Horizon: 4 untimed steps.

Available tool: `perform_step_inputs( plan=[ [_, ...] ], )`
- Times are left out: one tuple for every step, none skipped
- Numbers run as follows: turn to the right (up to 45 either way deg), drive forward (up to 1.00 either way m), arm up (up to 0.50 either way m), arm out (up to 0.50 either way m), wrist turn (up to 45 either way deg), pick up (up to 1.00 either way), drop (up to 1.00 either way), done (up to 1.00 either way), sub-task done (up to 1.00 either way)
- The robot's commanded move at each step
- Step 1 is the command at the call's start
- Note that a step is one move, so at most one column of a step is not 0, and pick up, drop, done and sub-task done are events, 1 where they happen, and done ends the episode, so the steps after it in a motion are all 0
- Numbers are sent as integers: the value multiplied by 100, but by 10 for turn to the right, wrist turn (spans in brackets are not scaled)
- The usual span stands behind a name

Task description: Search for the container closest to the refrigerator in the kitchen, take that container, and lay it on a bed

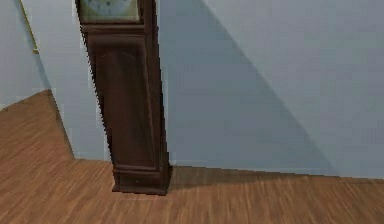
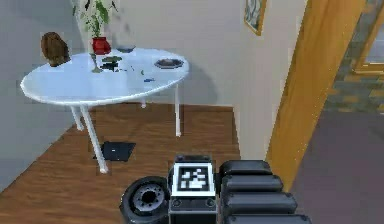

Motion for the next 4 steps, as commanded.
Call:
perform_step_inputs(
  plan=[
    [-450,0,0,0,0,0,0,0,0],
    [-30,0,0,0,0,0,0,0,0],
    [0,100,0,0,0,0,0,0,0],
    [0,25,0,0,0,0,0,0,0]
  ],
)
